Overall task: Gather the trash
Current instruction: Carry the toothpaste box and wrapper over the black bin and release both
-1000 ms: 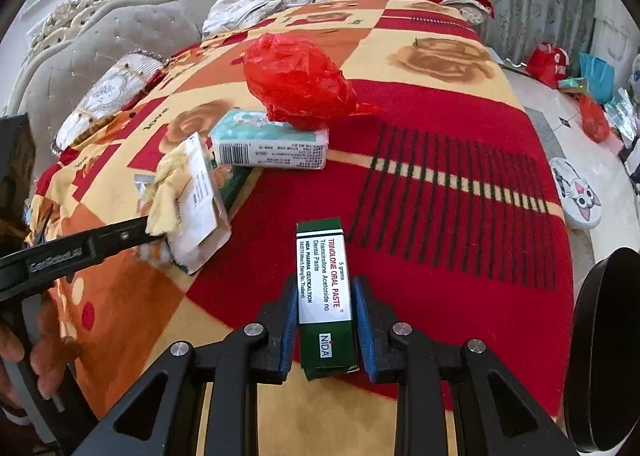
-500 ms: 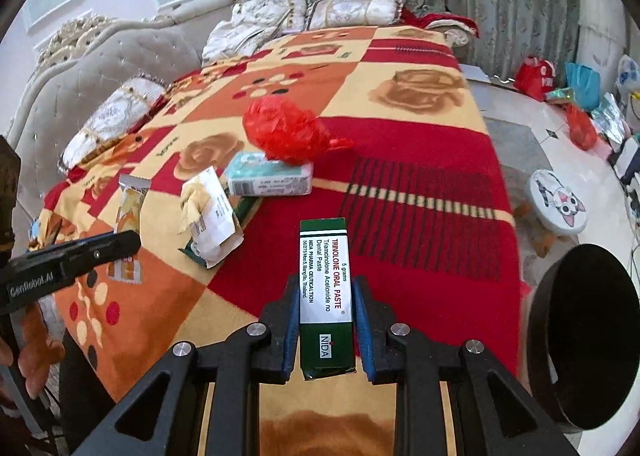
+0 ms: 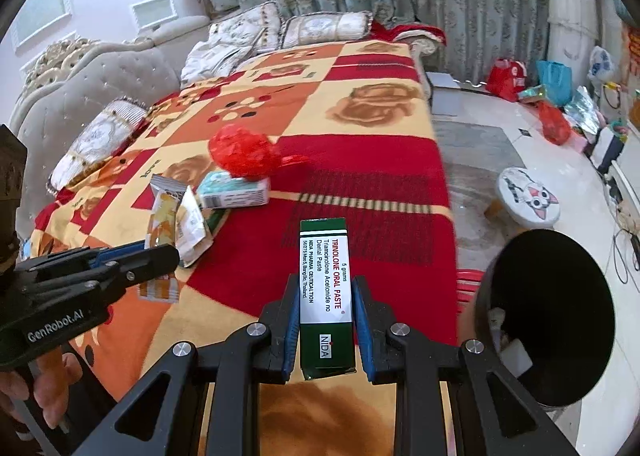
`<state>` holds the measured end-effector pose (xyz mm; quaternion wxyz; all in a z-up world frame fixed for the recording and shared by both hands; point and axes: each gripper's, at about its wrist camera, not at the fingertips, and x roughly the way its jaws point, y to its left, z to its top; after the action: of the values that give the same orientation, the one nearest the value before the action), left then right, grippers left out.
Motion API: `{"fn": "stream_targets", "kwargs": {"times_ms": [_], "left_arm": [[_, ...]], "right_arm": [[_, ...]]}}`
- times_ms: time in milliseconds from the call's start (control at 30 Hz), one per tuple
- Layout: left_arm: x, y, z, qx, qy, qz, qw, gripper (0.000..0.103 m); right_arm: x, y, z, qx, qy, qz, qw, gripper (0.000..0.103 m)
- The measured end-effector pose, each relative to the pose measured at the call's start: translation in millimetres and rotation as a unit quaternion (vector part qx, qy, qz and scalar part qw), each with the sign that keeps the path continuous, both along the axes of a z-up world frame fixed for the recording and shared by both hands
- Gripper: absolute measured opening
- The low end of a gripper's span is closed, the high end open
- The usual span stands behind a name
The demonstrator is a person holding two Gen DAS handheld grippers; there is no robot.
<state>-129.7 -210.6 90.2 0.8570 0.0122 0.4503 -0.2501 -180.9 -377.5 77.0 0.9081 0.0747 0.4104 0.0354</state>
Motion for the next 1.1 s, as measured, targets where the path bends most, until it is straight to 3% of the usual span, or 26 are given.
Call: {"fn": "stream_targets", "kwargs": {"times_ms": [600, 1100], "left_arm": [[-8, -108, 4, 0.015, -0.018, -0.086, 0.996, 0.015], [-12, -186, -5, 0.033, -0.023, -0.14, 0.9894, 0.015]], "right_arm": [[-35, -94, 7, -0.003, -0.005, -0.103, 0.995, 0.024], [-58, -167, -7, 0.013, 0.012, -0.176, 0.984, 0.024]]}}
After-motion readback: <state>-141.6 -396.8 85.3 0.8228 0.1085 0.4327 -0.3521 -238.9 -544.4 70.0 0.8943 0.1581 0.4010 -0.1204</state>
